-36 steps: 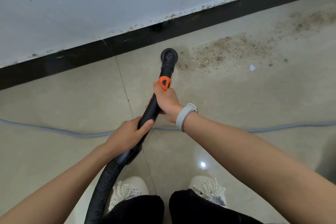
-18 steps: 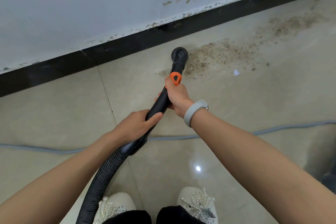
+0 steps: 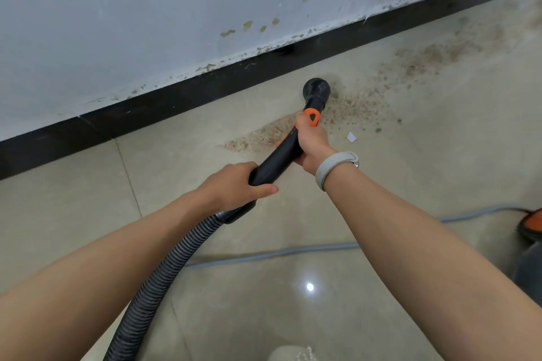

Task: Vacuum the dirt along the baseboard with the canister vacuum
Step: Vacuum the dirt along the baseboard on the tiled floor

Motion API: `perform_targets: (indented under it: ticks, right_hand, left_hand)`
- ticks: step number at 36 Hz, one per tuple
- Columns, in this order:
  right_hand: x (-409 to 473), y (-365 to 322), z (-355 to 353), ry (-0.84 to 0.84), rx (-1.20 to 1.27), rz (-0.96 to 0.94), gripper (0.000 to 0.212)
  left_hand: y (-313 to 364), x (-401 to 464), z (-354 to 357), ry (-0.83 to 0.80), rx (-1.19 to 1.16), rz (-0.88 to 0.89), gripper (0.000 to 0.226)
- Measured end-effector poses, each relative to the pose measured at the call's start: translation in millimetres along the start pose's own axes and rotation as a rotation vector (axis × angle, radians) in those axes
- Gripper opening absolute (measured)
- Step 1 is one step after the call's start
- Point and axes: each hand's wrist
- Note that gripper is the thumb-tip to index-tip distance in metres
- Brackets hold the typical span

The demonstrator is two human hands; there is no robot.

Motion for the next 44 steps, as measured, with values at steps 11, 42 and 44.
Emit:
perform_targets:
  ticks: [11, 42, 44]
  right_hand:
    - [48, -49, -39, 0.097, 0.067, -0.024, 0.040]
    - [-79, 50, -2, -0.243, -0.035, 0.055, 0.026]
    - [-90, 63, 9, -0.292, -0.085, 0.054, 0.024]
  left_hand:
    - [44, 62, -11, 0.151, 0.186, 0.059, 0.042]
    - [-14, -78, 35, 0.081, -0.065, -0.116, 0.047]
    - [-26, -101, 41, 0.126, -0.064, -0.150, 0.046]
Point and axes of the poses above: each hand's wrist, its own x-axis towards the middle knuckle, its own z-axis out of the palm, y = z × x, and after that the axes turned 7 degrees about x, right-handed
